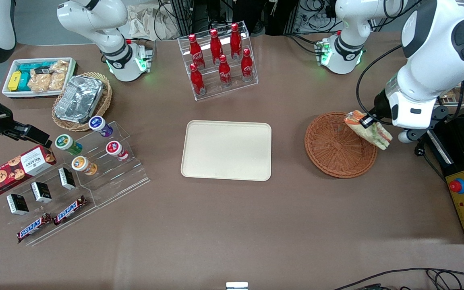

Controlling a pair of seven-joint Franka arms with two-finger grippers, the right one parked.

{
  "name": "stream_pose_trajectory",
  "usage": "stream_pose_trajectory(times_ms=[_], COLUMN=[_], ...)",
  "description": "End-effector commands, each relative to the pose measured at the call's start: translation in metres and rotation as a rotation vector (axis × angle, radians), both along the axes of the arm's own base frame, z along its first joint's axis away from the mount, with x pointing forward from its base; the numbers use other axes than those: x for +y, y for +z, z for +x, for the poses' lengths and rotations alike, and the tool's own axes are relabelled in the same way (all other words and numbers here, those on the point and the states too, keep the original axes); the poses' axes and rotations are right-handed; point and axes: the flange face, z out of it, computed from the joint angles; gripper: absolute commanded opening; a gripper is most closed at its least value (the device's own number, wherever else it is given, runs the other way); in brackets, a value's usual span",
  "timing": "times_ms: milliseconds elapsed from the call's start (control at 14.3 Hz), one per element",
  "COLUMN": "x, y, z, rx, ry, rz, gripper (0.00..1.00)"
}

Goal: Place sandwich from basket to tray
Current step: 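Lift the sandwich out of the basket with the left gripper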

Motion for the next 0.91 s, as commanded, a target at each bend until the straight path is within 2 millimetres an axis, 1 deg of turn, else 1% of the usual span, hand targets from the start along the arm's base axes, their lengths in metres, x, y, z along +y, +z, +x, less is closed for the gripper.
stream_pose_trajectory(times_ms=[0,140,210,350,420,490,559,629,769,839], x=[-0.015,-0.033,-0.05,-0.067,-0.08,-0.098,-0.111,-0.129,-0.159,-0.18], y=[0.013,0.009,0.008,0.008,0.008,0.005,0.01,0.013,0.008,0.001], z=[-0.012,-0.015,-0.02,-0.026,-0.031,-0.037,-0.04,-0.049,-0.055,-0.06], rx=[0.009,0.016,0.014,0.012,0.008,0.009,-0.017,-0.034,-0.064,-0.084], ry=[-0.027,-0.053,-0.085,-0.129,-0.153,-0.186,-0.221,-0.257,-0.302,-0.331], rz=[0.027,0.023,0.023,0.025,0.024,0.028,0.055,0.069,0.034,0.005], gripper=[0.0,0.0,0.0,0.0,0.0,0.0,0.0,0.0,0.0,0.0])
